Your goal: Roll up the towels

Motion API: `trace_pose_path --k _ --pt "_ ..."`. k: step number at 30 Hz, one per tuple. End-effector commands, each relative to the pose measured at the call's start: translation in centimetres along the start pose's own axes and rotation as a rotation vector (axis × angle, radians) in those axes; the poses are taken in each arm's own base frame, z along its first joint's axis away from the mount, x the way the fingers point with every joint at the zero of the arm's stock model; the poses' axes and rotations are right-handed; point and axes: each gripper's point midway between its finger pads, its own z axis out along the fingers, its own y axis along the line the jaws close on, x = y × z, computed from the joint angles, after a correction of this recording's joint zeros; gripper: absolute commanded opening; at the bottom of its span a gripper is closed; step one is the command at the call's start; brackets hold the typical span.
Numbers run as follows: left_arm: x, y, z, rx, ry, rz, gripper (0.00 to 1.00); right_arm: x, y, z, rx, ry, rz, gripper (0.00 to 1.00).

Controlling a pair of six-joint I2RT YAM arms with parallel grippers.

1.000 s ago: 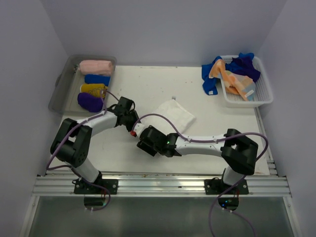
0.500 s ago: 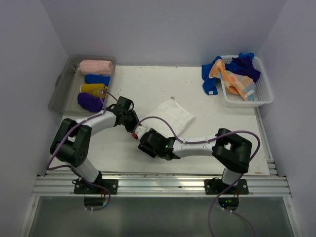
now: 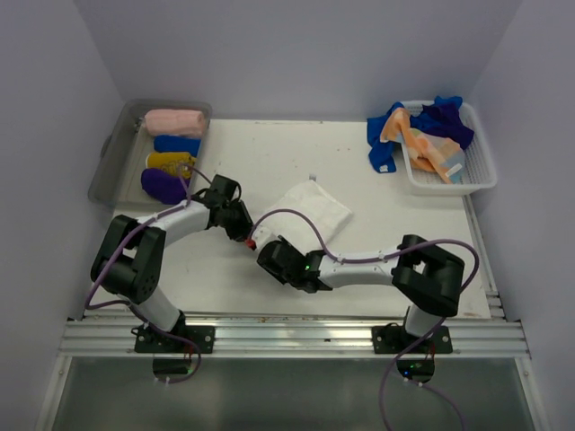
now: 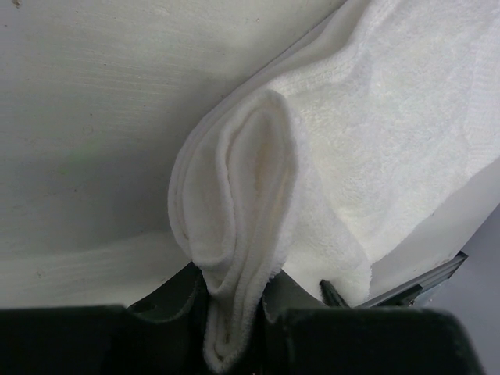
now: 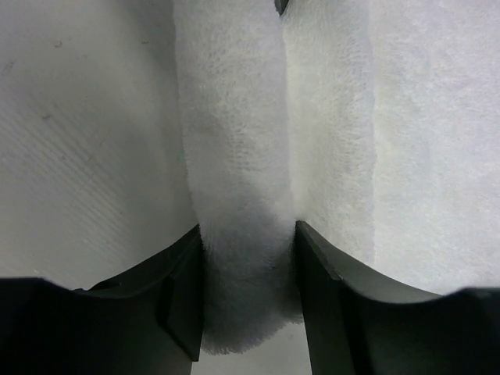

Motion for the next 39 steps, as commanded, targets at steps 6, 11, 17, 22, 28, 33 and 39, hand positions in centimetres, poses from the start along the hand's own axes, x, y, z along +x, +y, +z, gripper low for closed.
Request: trace_pose_path --k 6,11,17,22,28,33,39 --pt "-1.4 0.3 -0.6 -0.022 -0.04 0.013 0.0 0.7 0.8 -0.5 -0.058 0.021 0.058 0.06" --pt "-1.9 -0.5 -1.1 -0.003 -0.043 0.018 0.0 -0.6 0.5 -1.5 -0.203 -0.004 0.185 0.0" --pt "-2.9 -1.8 -1.4 0.016 -0.051 0.029 0.37 -0.9 -0.2 -1.8 -0.394 0.024 0.384 0.0" --pt "-3.6 -2.7 -2.6 0.032 -0.08 0.056 0.7 -0.4 0.2 -2.0 -0.548 0.085 0.539 0.0" --pt "-4.8 -3.4 -5.6 0.04 -0.192 0.076 0.7 0.0 -0.3 -1.7 -0.653 0.133 0.726 0.0" --pt "-4.4 -2.5 -7.2 0.031 -0.256 0.109 0.55 -0.8 -1.2 -1.8 -0.725 0.134 0.82 0.0" --pt "-2.1 -1.5 -6.6 0.07 -0.215 0.187 0.0 -0.4 -2.3 -1.3 -0.779 0.191 0.932 0.0"
